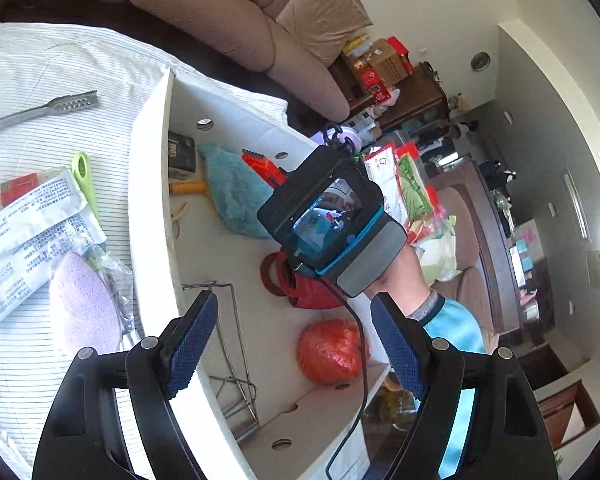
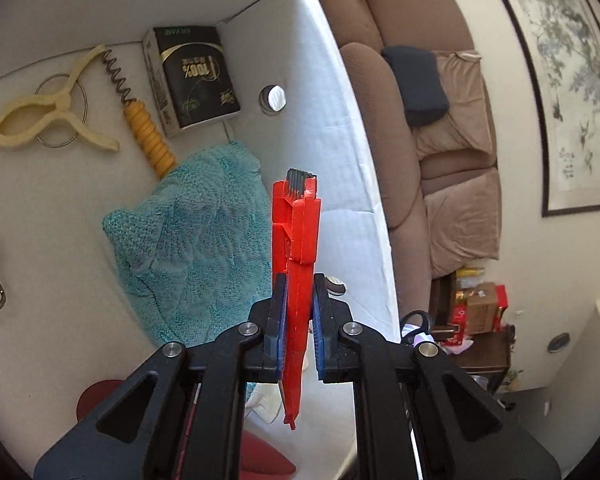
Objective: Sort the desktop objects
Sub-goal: 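Lay the grater onto the blue towel with the right gripper and open it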
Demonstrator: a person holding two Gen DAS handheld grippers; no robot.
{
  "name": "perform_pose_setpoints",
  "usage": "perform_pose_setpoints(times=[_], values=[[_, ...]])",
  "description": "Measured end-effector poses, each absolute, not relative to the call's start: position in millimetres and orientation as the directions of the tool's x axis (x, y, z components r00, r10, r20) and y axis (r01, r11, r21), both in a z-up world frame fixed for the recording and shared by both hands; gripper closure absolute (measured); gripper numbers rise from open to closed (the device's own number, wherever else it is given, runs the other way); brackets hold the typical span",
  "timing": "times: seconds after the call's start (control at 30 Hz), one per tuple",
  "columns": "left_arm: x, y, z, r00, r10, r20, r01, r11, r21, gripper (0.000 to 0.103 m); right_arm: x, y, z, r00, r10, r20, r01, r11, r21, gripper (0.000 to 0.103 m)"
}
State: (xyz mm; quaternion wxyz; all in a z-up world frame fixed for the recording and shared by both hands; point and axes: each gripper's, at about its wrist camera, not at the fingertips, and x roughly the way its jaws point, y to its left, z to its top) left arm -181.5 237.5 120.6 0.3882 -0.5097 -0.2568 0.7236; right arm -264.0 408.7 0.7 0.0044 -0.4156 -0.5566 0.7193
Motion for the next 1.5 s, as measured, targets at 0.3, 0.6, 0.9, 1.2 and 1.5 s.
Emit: perform_pose_setpoints(times=[0.3, 0.6, 0.9, 1.2, 1.5], values=[[-167.2, 250.7, 114.7, -0.161, 0.818, -0.552, -0.307, -0.573, -0.760, 0.022, -251.5, 429.6, 21.9, -0.600, 0.423, -0.679, 0.424, -0.551, -0.718, 0.053], [-147.6, 260.7, 117.4, -0.158, 0.771, -0.617, -0.308, -0.632, -0.711, 0.022, -211.3, 480.3, 97.1, -0.596, 0.278, -0.753, 0.290, -0.801, -0.525, 0.049], [-136.0, 258.7, 128.2, -0.162, 0.735, -0.658, -0.357, -0.666, -0.655, 0.022, -230.4, 519.4, 106.7, -0.435, 0.006, -0.900, 0.098, -0.994, -0.053, 0.051], [-119.8, 265.7, 131.2, -0.221, 0.681, -0.698, -0.440, -0.709, -0.552, 0.022, -236.2, 510.1, 53.3, -0.296, -0.056, -0.954, -0.008, -0.998, 0.061, 0.049], [-111.8, 269.7, 126.4, -0.215, 0.672, -0.708, -0.475, -0.706, -0.526, 0.022, -249.0, 484.9, 22.5, -0.175, 0.050, -0.983, -0.029, -0.999, -0.046, 0.048]])
